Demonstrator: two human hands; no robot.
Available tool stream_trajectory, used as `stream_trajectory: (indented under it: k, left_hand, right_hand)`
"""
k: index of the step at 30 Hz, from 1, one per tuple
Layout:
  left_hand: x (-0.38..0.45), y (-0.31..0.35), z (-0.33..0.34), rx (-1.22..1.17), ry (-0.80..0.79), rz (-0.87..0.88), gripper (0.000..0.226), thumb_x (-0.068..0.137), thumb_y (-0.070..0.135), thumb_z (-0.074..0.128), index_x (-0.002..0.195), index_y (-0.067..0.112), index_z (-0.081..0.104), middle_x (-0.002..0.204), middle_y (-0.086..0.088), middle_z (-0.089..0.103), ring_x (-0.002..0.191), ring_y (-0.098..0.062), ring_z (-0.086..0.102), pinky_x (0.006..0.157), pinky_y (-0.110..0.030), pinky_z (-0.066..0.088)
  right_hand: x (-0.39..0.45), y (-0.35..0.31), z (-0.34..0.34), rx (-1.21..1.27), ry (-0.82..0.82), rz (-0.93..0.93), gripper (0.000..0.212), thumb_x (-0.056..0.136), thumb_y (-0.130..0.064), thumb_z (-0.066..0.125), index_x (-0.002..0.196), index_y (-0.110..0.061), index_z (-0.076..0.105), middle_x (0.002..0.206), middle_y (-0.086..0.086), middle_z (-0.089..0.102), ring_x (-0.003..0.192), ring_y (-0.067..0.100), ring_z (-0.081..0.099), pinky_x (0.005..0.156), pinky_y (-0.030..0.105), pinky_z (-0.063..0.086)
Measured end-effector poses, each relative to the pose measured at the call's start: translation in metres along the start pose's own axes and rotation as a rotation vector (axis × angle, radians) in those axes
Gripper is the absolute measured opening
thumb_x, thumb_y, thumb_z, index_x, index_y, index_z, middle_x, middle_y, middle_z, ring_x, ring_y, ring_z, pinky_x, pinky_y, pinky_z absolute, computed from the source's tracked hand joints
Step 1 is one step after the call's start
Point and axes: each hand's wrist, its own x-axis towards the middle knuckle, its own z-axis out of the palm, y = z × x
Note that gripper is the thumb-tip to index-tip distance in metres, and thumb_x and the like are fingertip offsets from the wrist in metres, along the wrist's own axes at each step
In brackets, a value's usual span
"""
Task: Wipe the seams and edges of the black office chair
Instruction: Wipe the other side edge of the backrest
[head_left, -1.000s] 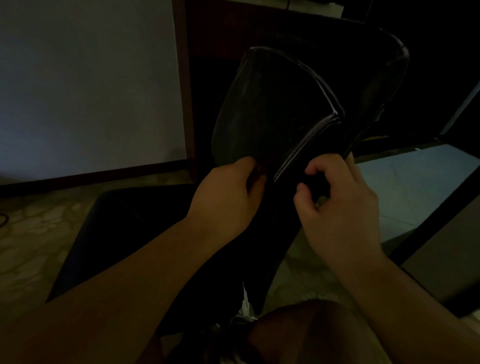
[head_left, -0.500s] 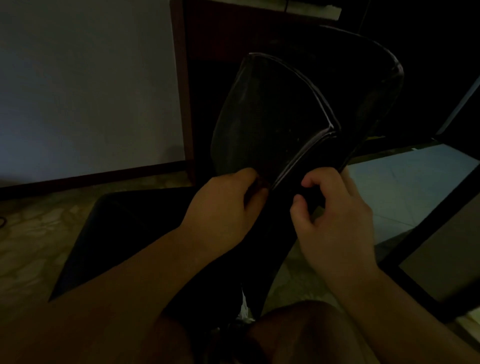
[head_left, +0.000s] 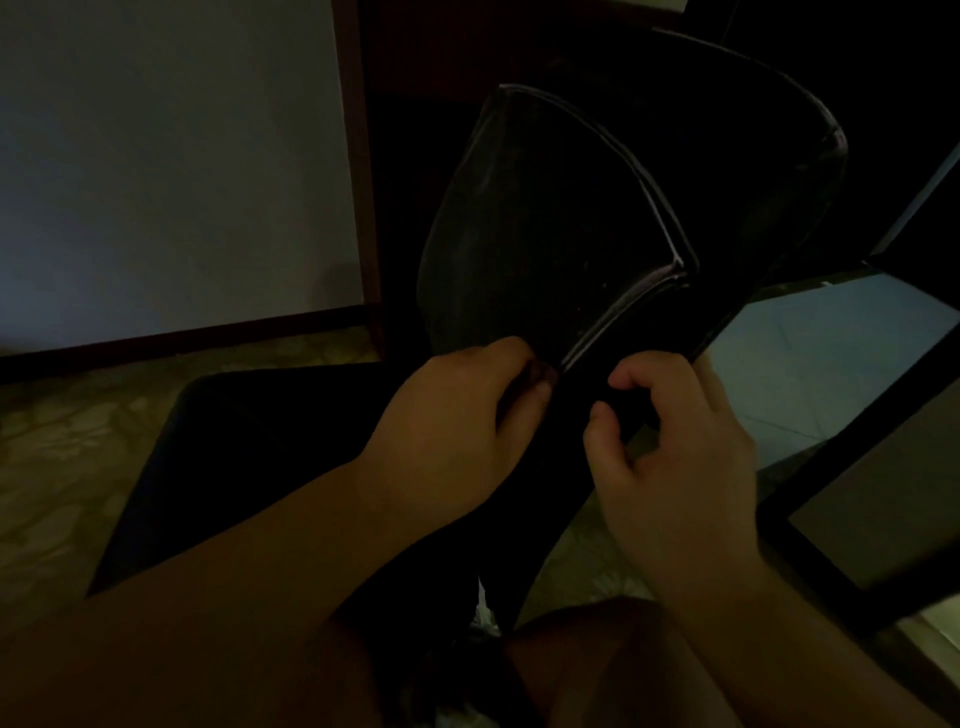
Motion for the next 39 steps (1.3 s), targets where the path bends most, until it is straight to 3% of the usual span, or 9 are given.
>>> stream_trajectory:
  k: [8, 14, 18, 22, 26, 31, 35, 37, 39]
  left_hand:
    - [-0.002, 0.002, -0.002, 0.015, 0.018, 0.047, 0.018, 0.099, 0.032, 0.057, 0.093, 0.016, 0.065, 0.072, 0.01, 0.058, 0.074, -0.008, 0.058, 0.059, -0.008, 0.039]
    - [0.009, -0.001, -0.009, 0.065, 0.034, 0.035, 0.009, 0.099, 0.031, 0.059, 0.093, 0.024, 0.063, 0.075, 0.015, 0.054, 0.065, -0.004, 0.054, 0.057, -0.01, 0.037]
    - [0.005, 0.003, -0.007, 0.084, -0.017, 0.082, 0.017, 0.099, 0.035, 0.055, 0.095, 0.022, 0.065, 0.077, 0.014, 0.056, 0.065, -0.003, 0.053, 0.06, -0.009, 0.039]
    - [0.013, -0.001, -0.009, 0.055, 0.057, 0.042, 0.017, 0.099, 0.03, 0.059, 0.09, 0.017, 0.063, 0.073, 0.008, 0.058, 0.063, -0.007, 0.054, 0.055, -0.011, 0.038]
    - [0.01, 0.006, -0.006, 0.087, -0.008, 0.098, 0.027, 0.096, 0.038, 0.05, 0.095, 0.016, 0.066, 0.076, 0.008, 0.06, 0.063, -0.005, 0.054, 0.054, -0.013, 0.038]
    - [0.019, -0.001, -0.009, 0.04, 0.073, 0.052, 0.018, 0.099, 0.03, 0.058, 0.083, 0.024, 0.052, 0.068, 0.012, 0.051, 0.06, -0.004, 0.052, 0.055, -0.012, 0.039]
    - [0.014, 0.006, -0.003, 0.06, 0.027, 0.126, 0.025, 0.096, 0.036, 0.051, 0.091, 0.015, 0.064, 0.074, 0.007, 0.06, 0.068, -0.009, 0.056, 0.058, -0.014, 0.042]
    - [0.018, 0.004, -0.008, 0.033, 0.038, 0.117, 0.015, 0.097, 0.032, 0.055, 0.085, 0.024, 0.059, 0.069, 0.015, 0.053, 0.07, -0.003, 0.056, 0.057, -0.009, 0.039]
    - [0.024, 0.004, -0.01, 0.039, 0.098, 0.086, 0.027, 0.098, 0.026, 0.06, 0.078, 0.035, 0.045, 0.066, 0.019, 0.045, 0.066, 0.008, 0.053, 0.055, -0.004, 0.035]
  right_hand:
    - [-0.003, -0.002, 0.0, 0.016, 0.003, 0.009, 0.022, 0.085, -0.007, 0.066, 0.098, -0.02, 0.053, 0.103, -0.001, 0.052, 0.073, 0.001, 0.05, 0.059, 0.004, 0.037]
    - [-0.001, -0.004, 0.001, 0.029, -0.006, 0.01, 0.022, 0.085, -0.006, 0.066, 0.097, -0.02, 0.053, 0.102, -0.004, 0.05, 0.076, -0.001, 0.051, 0.059, 0.003, 0.037]
    - [-0.002, -0.004, 0.001, 0.034, -0.001, -0.007, 0.026, 0.084, -0.004, 0.066, 0.096, -0.021, 0.051, 0.103, -0.003, 0.051, 0.078, 0.0, 0.05, 0.059, 0.004, 0.038]
    - [-0.001, -0.003, 0.002, 0.037, -0.008, -0.01, 0.022, 0.085, -0.005, 0.066, 0.096, -0.019, 0.053, 0.105, -0.003, 0.051, 0.071, -0.005, 0.045, 0.056, 0.002, 0.036]
    - [-0.002, -0.002, 0.001, 0.05, 0.001, -0.002, 0.026, 0.084, -0.004, 0.066, 0.097, -0.021, 0.052, 0.106, -0.003, 0.051, 0.078, -0.002, 0.049, 0.06, 0.001, 0.036]
    - [-0.001, -0.001, 0.002, 0.054, -0.013, -0.009, 0.023, 0.086, -0.007, 0.064, 0.098, -0.022, 0.051, 0.109, -0.002, 0.052, 0.078, 0.001, 0.052, 0.056, 0.004, 0.038]
    - [-0.002, 0.0, 0.0, 0.082, -0.013, -0.008, 0.026, 0.085, -0.006, 0.065, 0.098, -0.023, 0.05, 0.11, -0.002, 0.051, 0.083, 0.001, 0.052, 0.058, 0.004, 0.038]
    - [0.0, 0.0, 0.001, 0.074, -0.021, -0.016, 0.025, 0.086, -0.008, 0.064, 0.099, -0.024, 0.049, 0.11, -0.002, 0.051, 0.081, 0.002, 0.052, 0.056, 0.005, 0.037]
    - [0.001, 0.001, 0.002, 0.071, -0.024, -0.019, 0.025, 0.086, -0.008, 0.064, 0.099, -0.024, 0.05, 0.109, -0.002, 0.051, 0.079, 0.001, 0.051, 0.057, 0.004, 0.036]
